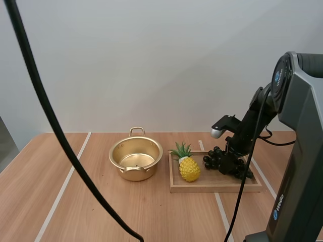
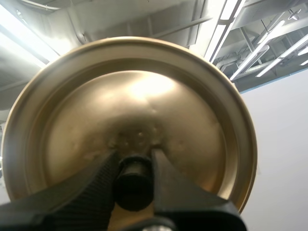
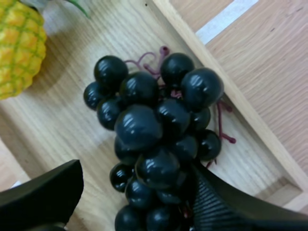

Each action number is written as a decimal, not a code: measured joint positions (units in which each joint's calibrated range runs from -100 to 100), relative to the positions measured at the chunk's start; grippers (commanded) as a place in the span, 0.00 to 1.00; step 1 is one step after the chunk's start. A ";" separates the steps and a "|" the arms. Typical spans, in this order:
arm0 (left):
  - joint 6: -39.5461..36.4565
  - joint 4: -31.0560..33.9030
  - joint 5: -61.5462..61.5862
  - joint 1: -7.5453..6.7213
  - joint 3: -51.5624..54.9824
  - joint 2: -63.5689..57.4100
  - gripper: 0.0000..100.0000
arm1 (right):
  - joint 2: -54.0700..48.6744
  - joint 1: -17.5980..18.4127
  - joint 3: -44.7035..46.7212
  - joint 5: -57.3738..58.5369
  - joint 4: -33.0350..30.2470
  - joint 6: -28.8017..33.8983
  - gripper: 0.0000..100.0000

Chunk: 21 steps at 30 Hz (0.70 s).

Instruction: Open the pot, put the grape inside, and close it

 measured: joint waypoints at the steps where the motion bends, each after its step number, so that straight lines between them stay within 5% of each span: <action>1: 0.00 0.00 0.00 0.00 0.00 0.00 0.00 | 0.00 0.06 0.00 -0.15 0.00 0.00 1.00; 3: 0.00 0.00 0.00 0.00 0.00 0.00 0.00 | 0.00 0.06 0.00 -0.15 0.00 0.00 1.00; 4: 0.00 0.00 0.00 0.00 0.00 0.00 0.00 | 0.00 0.06 0.00 -0.19 0.00 0.00 0.81; 6: 0.00 0.00 0.00 0.00 0.00 0.00 0.00 | 0.00 0.06 0.00 -0.34 0.00 0.00 0.15; 7: 0.00 0.00 0.00 0.00 0.00 0.00 0.00 | 0.00 0.06 0.00 -0.54 0.00 0.00 0.00; 21: 0.00 0.00 0.00 0.00 0.00 0.00 0.00 | -5.34 0.31 1.04 6.41 -1.68 3.91 0.00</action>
